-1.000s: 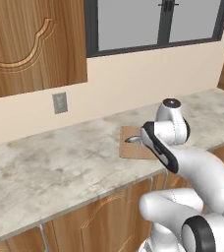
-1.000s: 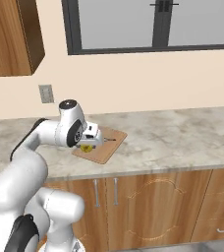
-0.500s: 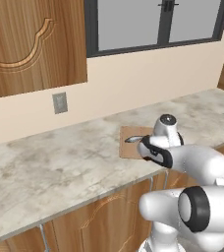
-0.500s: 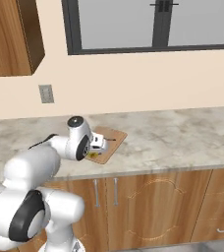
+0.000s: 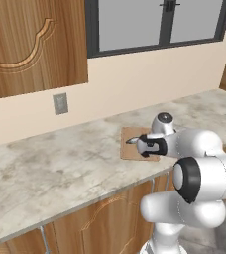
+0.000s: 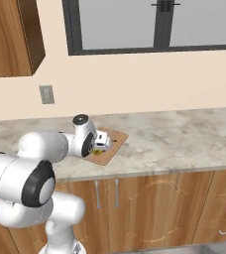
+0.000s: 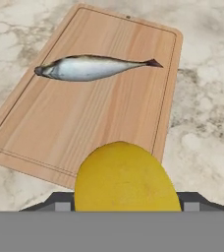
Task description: Retrieve a lemon from the fridge and place it on the cutting board with the fish.
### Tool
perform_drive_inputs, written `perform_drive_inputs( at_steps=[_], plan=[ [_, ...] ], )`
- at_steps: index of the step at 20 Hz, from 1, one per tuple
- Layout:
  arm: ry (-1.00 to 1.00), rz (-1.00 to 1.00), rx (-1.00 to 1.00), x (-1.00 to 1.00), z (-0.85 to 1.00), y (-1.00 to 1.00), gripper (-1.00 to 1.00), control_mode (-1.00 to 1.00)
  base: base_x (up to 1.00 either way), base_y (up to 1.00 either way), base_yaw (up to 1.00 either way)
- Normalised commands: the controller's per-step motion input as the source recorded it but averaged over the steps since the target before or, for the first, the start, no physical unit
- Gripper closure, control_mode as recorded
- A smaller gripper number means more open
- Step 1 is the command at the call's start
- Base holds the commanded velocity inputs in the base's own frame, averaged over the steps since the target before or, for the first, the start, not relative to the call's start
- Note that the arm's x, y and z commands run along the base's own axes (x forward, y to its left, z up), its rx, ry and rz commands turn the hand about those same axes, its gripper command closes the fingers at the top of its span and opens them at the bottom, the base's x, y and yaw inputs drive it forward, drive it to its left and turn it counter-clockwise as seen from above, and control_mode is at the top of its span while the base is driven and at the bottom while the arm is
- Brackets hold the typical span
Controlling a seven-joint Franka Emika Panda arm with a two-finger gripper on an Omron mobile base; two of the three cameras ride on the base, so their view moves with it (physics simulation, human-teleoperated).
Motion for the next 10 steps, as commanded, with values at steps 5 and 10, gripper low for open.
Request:
perform_drive_inputs(
  at_steps=[5, 10],
  plan=[
    [0.0, 0.0, 0.02, 0.01, -0.17, -0.06, 1.0, -1.0, 0.0, 0.0, 0.0],
    [0.0, 0.0, 0.03, 0.07, -0.28, 0.0, 1.0, -1.0, 0.0, 0.0, 0.0]
  ],
)
